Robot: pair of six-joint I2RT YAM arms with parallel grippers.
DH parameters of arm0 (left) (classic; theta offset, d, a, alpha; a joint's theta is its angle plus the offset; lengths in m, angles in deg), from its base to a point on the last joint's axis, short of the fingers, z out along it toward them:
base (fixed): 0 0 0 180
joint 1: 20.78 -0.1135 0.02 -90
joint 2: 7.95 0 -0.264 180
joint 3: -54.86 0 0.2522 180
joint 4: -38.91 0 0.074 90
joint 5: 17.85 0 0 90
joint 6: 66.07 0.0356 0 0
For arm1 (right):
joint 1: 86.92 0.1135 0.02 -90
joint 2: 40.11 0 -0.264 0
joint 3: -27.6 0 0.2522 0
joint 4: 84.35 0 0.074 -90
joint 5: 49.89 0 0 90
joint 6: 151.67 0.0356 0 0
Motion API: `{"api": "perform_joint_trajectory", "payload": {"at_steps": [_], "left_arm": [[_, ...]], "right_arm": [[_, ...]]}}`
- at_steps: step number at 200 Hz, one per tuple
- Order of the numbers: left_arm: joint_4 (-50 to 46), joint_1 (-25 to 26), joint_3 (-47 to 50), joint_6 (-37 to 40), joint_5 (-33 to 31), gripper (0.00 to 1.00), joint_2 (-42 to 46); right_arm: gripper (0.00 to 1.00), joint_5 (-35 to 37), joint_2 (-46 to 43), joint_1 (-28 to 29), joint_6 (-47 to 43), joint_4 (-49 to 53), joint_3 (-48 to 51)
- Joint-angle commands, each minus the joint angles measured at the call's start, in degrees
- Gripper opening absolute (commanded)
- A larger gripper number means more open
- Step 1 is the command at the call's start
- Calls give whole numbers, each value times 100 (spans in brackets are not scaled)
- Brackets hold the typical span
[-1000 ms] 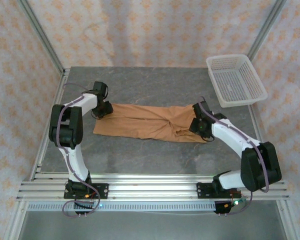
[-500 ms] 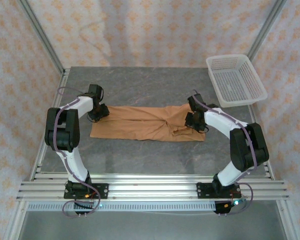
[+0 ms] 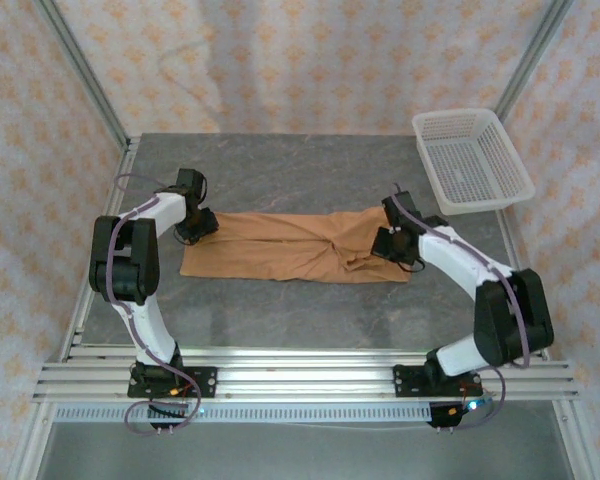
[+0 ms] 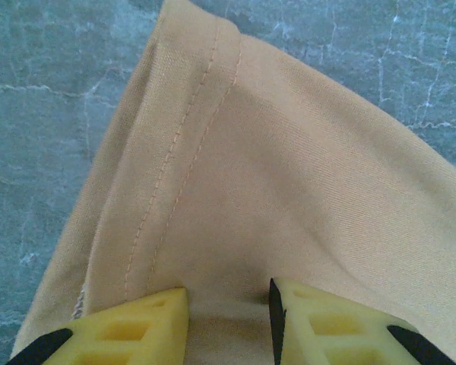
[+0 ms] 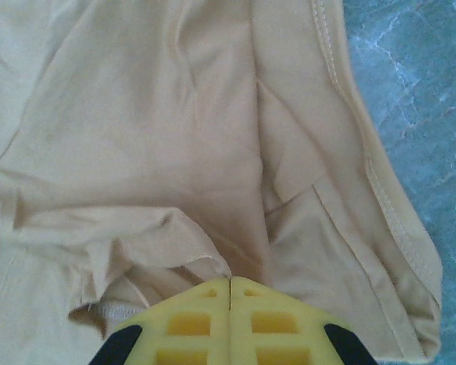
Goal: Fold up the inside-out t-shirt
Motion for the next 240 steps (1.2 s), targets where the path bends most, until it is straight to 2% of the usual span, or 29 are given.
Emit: {"api": "perform_joint_trajectory", "payload": {"at_steps": [1,23,34,56,82,103,122,162,182,208,240], "left_arm": [[-224,-30,21,20,-38,35,160],[-172,-30,36,-29,35,35,144],[-169,-31,48,-37,44,34,151],[-199,-30,18,-29,35,34,159],[-278,-23,-80,-3,35,34,181],[-290,-8,-132,-43,115,34,292],[-253,94,-167,-123,221,34,466],[142,442,-117,-306,786,35,515],[371,333,41,-359,945,35,268],[626,-50,367,-560,1100,35,-17],[797,-407,768,-640,1091,34,-37]], "right_arm": [[0,-149,-396,131,-25,-84,512],[2,-242,-543,235,158,-447,1060],[10,-189,-588,277,229,-594,1261],[22,-10,-769,283,284,-558,1333],[24,272,-1195,280,345,-186,992],[26,286,-1310,282,637,-370,697],[27,104,-867,279,1046,-959,448],[27,-625,916,272,1687,-1831,-259],[25,-525,1498,182,1814,-1874,-362],[25,-226,1664,-96,1806,-1810,-187],[26,-227,1641,-242,1499,-1590,-193]]}}
